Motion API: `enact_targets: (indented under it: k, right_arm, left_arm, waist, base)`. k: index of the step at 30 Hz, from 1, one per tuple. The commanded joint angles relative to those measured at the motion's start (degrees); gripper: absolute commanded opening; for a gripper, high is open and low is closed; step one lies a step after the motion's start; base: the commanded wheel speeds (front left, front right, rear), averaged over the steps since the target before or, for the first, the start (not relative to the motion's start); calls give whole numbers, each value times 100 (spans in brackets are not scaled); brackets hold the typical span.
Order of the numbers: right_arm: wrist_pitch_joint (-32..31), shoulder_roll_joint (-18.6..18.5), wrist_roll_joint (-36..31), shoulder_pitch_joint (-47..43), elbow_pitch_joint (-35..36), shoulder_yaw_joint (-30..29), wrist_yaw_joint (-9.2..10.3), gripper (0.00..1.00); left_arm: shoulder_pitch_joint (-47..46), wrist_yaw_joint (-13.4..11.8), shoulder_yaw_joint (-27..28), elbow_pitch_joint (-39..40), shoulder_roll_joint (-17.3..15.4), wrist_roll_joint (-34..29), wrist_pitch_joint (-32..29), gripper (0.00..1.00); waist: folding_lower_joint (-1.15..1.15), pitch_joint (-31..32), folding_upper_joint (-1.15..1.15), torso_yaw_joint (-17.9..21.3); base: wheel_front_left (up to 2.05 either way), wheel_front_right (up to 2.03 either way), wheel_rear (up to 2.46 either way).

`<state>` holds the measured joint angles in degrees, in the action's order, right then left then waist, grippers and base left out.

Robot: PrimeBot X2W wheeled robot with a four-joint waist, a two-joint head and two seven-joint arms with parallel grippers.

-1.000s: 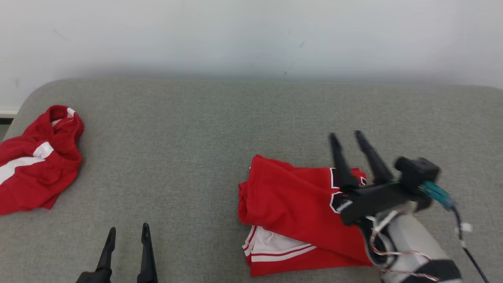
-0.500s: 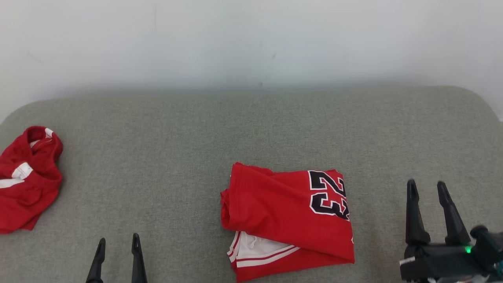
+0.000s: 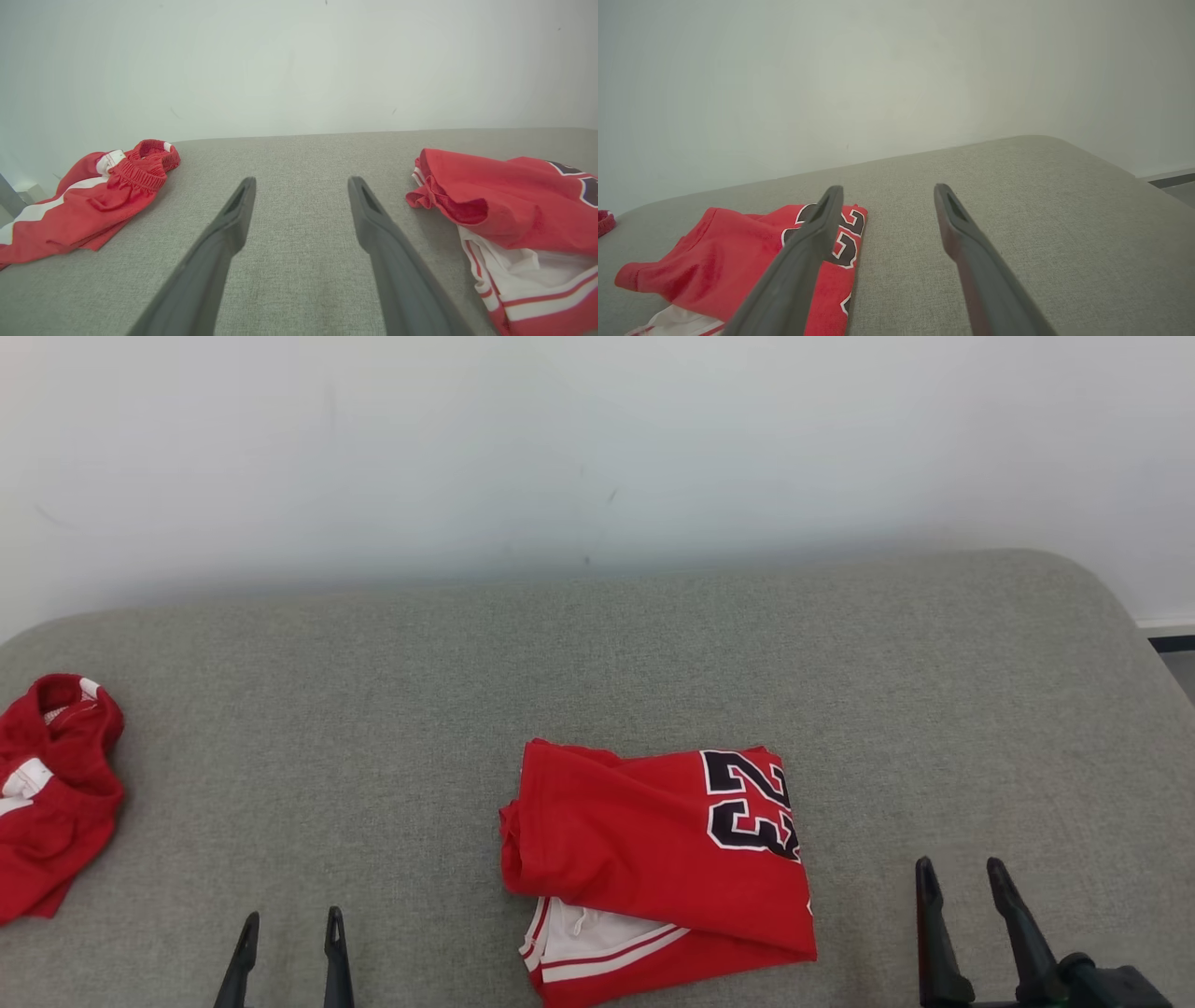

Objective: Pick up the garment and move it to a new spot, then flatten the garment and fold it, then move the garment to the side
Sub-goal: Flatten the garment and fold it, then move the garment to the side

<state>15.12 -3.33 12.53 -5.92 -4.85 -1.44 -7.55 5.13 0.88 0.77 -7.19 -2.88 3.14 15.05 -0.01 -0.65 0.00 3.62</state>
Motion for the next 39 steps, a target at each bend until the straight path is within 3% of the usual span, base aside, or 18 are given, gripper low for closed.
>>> enact_targets:
  k: [1,18,39]
  right_arm:
    - [2,15,-108,-7,-34,42,8,100]
    - [1,43,-195,226,-83,203,8,100]
    - [1,46,-196,282,-778,312,8,100]
  left_arm:
    - [91,-43,15,0,-4,-37,18,100]
    - [184,-148,200,24,-1,-123,18,100]
    - [125,-164,170,-8,-1,-184,18,100]
  waist:
    - [1,9,0,-14]
    - [1,-15,0,-151]
    - [1,-16,0,-148]
  base:
    - [0,0,0]
    - [0,0,0]
    - [0,0,0]
